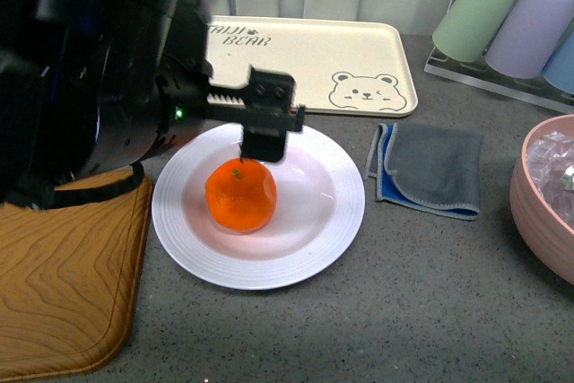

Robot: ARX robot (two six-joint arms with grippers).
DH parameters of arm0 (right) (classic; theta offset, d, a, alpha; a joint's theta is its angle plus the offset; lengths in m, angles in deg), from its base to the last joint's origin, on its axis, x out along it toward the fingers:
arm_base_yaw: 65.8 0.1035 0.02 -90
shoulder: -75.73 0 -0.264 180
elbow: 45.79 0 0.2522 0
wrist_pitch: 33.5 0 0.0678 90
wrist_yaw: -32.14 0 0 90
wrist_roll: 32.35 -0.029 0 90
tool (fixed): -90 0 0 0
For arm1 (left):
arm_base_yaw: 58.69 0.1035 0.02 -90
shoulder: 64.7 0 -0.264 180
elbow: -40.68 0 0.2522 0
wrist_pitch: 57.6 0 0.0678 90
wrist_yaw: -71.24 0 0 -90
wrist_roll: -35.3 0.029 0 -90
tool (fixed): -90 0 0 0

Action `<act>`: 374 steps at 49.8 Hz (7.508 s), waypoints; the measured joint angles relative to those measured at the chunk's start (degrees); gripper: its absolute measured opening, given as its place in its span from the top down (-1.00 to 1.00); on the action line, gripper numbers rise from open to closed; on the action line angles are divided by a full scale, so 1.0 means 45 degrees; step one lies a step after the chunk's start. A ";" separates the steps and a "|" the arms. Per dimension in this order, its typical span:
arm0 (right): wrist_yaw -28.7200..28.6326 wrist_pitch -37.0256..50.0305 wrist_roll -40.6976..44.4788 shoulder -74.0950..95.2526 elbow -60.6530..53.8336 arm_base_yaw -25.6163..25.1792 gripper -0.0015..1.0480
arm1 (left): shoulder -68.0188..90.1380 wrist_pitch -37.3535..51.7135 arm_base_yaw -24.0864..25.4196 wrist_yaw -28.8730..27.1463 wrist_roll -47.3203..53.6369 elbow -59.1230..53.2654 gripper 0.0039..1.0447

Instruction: Place orange and plate with both arms

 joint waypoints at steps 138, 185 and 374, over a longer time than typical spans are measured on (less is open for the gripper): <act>-0.0005 0.0000 0.0000 0.0000 -0.0005 0.0000 -0.82 | -2.3168 -0.6314 0.6397 0.4503 0.1817 -0.9272 0.01; -0.5610 0.0971 -0.4988 1.9526 0.8699 0.2229 -0.82 | -2.3173 -0.6314 0.6397 0.4498 0.1851 -0.9272 -0.88; -0.9870 0.0758 -1.0958 3.2377 2.2697 0.2424 0.93 | -2.3178 -0.6314 0.6392 0.4498 0.1851 -0.9272 -0.88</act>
